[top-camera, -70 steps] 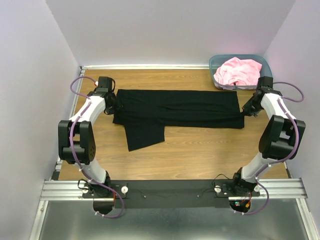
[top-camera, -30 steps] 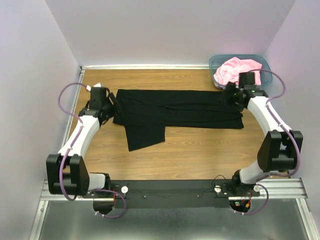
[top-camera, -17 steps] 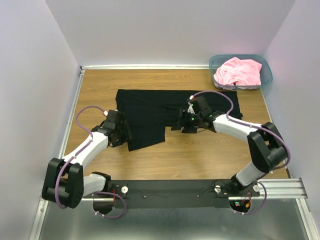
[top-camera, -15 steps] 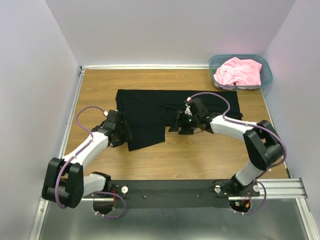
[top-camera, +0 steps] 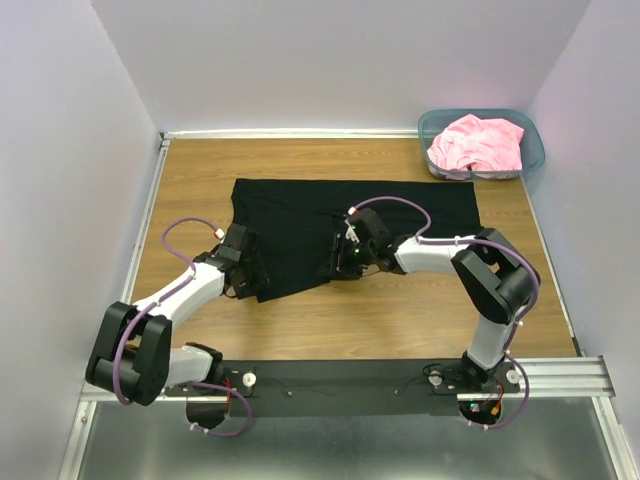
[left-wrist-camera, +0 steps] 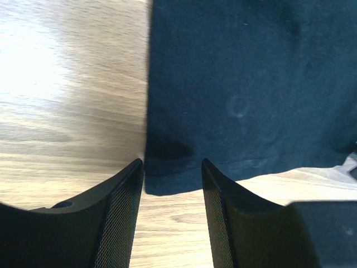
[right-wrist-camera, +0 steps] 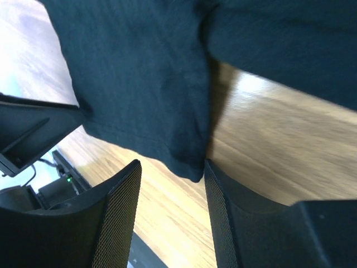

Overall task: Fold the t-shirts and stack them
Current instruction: Fold the tshirt

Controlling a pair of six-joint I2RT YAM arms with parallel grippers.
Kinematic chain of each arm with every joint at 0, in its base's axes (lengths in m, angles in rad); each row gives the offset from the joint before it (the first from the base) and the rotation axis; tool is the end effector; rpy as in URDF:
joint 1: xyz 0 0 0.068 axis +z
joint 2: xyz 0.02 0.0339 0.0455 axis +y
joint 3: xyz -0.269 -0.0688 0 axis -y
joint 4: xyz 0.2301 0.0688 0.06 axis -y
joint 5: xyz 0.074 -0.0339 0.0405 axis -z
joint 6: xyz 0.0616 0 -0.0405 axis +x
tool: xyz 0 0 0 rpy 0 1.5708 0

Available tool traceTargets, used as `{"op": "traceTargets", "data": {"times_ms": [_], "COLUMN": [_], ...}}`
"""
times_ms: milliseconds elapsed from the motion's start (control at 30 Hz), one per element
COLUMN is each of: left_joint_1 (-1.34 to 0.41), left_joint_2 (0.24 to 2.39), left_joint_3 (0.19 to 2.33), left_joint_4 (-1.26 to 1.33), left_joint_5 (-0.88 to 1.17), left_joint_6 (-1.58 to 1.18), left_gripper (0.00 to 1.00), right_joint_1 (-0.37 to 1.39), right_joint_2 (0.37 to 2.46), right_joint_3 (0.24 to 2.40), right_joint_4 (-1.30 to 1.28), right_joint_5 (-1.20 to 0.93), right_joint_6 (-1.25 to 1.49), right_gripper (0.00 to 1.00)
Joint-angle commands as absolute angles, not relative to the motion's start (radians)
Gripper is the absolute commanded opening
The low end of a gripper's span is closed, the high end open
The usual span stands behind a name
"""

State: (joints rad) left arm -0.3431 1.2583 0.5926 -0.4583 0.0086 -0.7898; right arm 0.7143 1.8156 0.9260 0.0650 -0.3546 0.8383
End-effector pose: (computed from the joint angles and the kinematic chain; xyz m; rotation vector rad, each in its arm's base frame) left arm 0.2013 -0.0725 0.1523 -0.6062 2.6808 -0.3451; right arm 0.2626 0.2560 0.1368 -0.0213 2.6532 1.0643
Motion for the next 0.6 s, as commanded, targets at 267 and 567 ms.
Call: {"op": "traceTargets", "data": {"times_ms": [267, 567], "left_joint_1": [-0.388, -0.393], "left_joint_2": [1.319, 1.284], "left_joint_3": [0.563, 0.632], "left_joint_4": [-0.456, -0.508], "left_joint_5": [0.011, -0.069], "left_joint_6": [-0.830, -0.824], "left_gripper": [0.38, 0.00], "right_joint_1": [0.739, 0.739], "right_joint_2": [1.853, 1.825], "right_joint_3": [0.928, 0.962], "right_joint_4": [0.075, 0.071], "right_joint_5": [-0.357, -0.325], "right_joint_6": [0.844, 0.835], "right_gripper": [0.34, 0.01]}}
